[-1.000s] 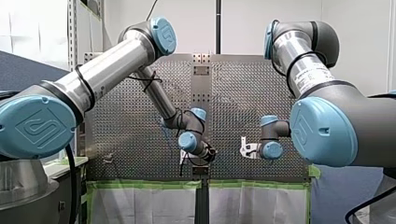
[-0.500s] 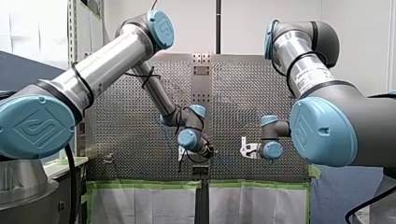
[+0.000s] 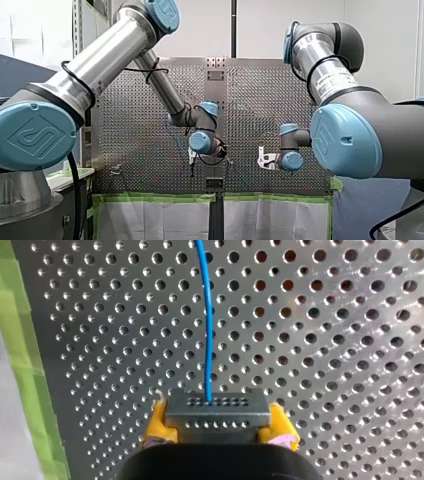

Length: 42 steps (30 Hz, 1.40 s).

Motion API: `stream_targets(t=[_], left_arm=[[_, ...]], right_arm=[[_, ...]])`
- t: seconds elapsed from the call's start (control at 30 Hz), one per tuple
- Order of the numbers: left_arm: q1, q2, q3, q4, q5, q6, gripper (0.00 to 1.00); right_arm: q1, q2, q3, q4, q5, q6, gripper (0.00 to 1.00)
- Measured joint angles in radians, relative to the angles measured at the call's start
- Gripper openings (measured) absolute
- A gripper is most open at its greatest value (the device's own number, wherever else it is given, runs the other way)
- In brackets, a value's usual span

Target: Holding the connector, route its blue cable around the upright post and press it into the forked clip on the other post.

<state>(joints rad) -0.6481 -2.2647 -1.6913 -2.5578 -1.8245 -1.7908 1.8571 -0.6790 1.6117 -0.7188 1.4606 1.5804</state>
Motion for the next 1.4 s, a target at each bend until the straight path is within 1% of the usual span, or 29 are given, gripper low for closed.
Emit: stream_targets(t=[0.13,0.23,0.63,0.9,1.2,1.4], left_arm=[[-0.008,0.035,-0.035,0.0,-0.033,-0.025,1.0],[-0.016,0.06,-0.06,0.013,-0.041,-0.038,1.0],[-0.034,0.171,-0.172,0.111,-0.033,-0.042,1.0],[-0.035,0.241,-0.241,0.181,-0.032,-0.071,1.0],[-0.035,0.311,-0.311,0.25,-0.035,-0.078,1.0],[-0.035,0.365,-0.365,0.271,-0.038,-0.078,1.0]], right_arm=[[0.0,0.0,-0.001,-0.001,-0.005,0.0,0.0],[-0.001,0.0,-0.001,-0.001,-0.006,0.0,0.0],[-0.001,0.0,-0.002,-0.001,-0.007,0.0,0.0],[0.0,0.0,-0.003,-0.001,-0.008,0.0,0.0],[0.0,0.0,-0.002,0.001,-0.008,0.0,0.0],[0.0,0.0,-0.002,0.001,-0.008,0.0,0.0]])
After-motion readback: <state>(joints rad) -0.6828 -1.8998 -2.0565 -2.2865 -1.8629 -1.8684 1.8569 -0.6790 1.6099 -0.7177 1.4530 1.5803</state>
